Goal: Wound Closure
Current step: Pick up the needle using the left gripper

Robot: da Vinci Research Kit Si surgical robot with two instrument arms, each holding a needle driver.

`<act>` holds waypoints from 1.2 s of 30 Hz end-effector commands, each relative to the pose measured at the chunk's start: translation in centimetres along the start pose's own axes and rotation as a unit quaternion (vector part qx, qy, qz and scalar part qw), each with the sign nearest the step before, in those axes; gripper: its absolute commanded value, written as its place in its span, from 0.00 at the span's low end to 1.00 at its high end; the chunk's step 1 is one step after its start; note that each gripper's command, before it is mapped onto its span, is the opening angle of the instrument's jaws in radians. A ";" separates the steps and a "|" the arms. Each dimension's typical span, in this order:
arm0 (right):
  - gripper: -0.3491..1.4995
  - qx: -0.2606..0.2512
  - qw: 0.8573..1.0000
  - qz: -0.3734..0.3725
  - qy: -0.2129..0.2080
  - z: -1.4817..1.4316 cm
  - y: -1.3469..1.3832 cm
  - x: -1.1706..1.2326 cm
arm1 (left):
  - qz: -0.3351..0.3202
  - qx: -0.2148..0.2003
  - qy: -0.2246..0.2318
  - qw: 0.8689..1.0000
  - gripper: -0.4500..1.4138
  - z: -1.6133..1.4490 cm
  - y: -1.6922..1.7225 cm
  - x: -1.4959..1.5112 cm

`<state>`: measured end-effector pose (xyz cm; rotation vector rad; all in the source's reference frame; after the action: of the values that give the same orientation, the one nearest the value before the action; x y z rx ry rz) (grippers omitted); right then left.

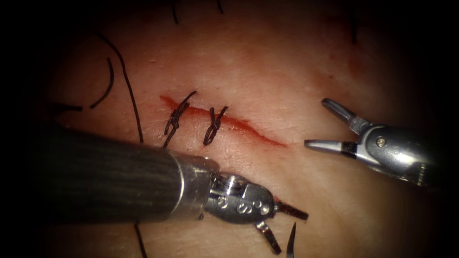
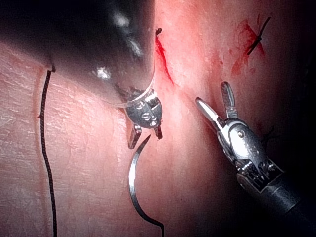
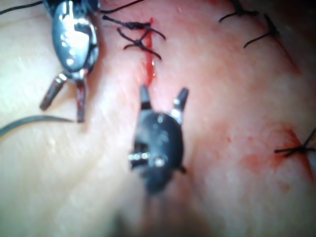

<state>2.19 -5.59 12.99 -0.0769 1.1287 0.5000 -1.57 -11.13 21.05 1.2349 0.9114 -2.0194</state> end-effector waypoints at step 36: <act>0.93 0.001 1.000 0.011 0.007 0.13 -0.08 -0.06 | 0.027 -0.108 -0.016 0.994 0.00 0.37 0.11 -0.11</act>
<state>2.24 -5.63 13.02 -0.0667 1.1428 0.5190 -1.56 -11.35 21.18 1.0944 1.0232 -1.8500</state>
